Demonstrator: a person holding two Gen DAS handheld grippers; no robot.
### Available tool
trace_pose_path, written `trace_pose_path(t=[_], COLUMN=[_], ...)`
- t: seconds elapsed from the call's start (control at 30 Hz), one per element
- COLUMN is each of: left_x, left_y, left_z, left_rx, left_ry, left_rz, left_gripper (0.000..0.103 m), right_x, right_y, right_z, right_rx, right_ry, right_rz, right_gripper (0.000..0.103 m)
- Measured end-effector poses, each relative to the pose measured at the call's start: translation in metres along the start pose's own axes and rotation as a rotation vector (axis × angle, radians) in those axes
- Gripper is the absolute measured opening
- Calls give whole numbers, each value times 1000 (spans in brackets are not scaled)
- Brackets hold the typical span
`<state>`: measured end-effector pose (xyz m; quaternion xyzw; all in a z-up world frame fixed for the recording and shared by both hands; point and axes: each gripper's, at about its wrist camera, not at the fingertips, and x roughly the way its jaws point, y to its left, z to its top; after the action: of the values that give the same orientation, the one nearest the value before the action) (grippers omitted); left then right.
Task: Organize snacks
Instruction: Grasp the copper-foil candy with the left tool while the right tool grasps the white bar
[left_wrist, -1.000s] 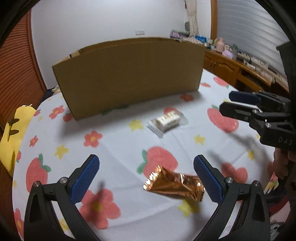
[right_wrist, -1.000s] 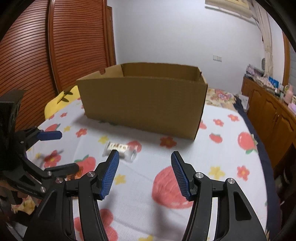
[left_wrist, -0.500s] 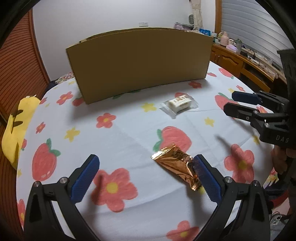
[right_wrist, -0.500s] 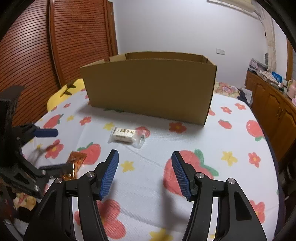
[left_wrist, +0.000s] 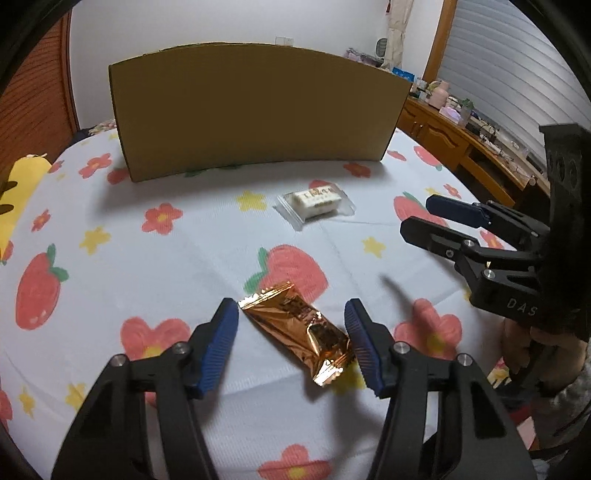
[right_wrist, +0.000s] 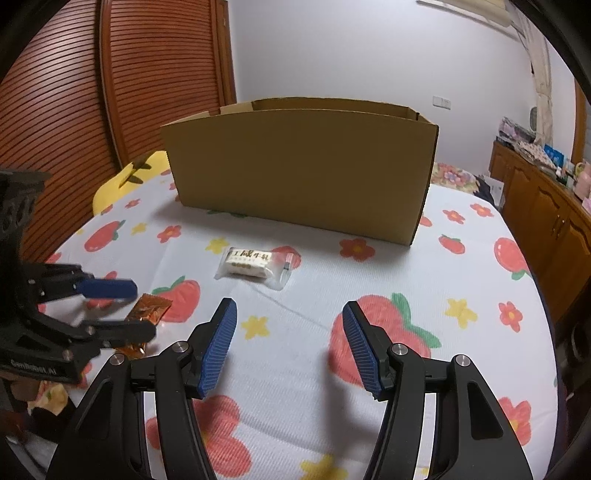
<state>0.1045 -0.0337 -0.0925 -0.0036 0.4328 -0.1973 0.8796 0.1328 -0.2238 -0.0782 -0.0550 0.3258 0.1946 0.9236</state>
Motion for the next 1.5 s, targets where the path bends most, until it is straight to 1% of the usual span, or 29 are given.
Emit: trace_pose_path(t=[0.1, 0.17, 0.23, 0.53, 0.67, 0.8, 0.93, 1.0, 1.03, 1.1, 1.13, 1.2, 1.4, 1.5], left_x=[-1, -2, -3, -9, -6, -3, -2, -1, -1, -2, -3, -5, -14, -19], left_y=[-2, -4, -1, 26, 30, 31, 31, 30, 30, 30, 31, 34, 47, 50], left_z=[-1, -3, -5, -5, 1, 5, 7, 7, 7, 7, 7, 6, 6, 7], left_rx=[18, 55, 58, 0, -7, 4, 8, 18, 22, 26, 26, 9, -27, -39], left_ry=[-5, -10, -14, -33, -25, -23, -24, -25, -25, -32, -37, -43, -67, -83], left_rz=[18, 58, 63, 42, 30, 32, 22, 8, -9, 3, 5, -8, -5, -11], left_gripper=[58, 42, 37, 35, 36, 37, 37, 31, 27, 25, 21, 21, 20, 20], right_x=[1, 1, 2, 5, 10, 20, 40, 50, 55, 66, 71, 80, 95, 100], right_y=[1, 2, 3, 8, 14, 21, 26, 26, 27, 27, 27, 27, 30, 29], right_z=[-1, 0, 0, 2, 14, 30, 45, 49, 51, 54, 55, 57, 60, 61], right_rx=[-7, -9, -12, -47, -92, -171, -233, -256, -268, -289, -298, -313, -345, -336], right_ry=[3, 3, 5, 33, 62, 81, 130, 154, 165, 191, 201, 227, 269, 277], right_rz=[-1, -3, -4, 13, 53, 56, 66, 68, 68, 64, 60, 59, 84, 98], right_gripper=[61, 61, 61, 61, 61, 61, 61, 61, 61, 61, 61, 61, 61, 60])
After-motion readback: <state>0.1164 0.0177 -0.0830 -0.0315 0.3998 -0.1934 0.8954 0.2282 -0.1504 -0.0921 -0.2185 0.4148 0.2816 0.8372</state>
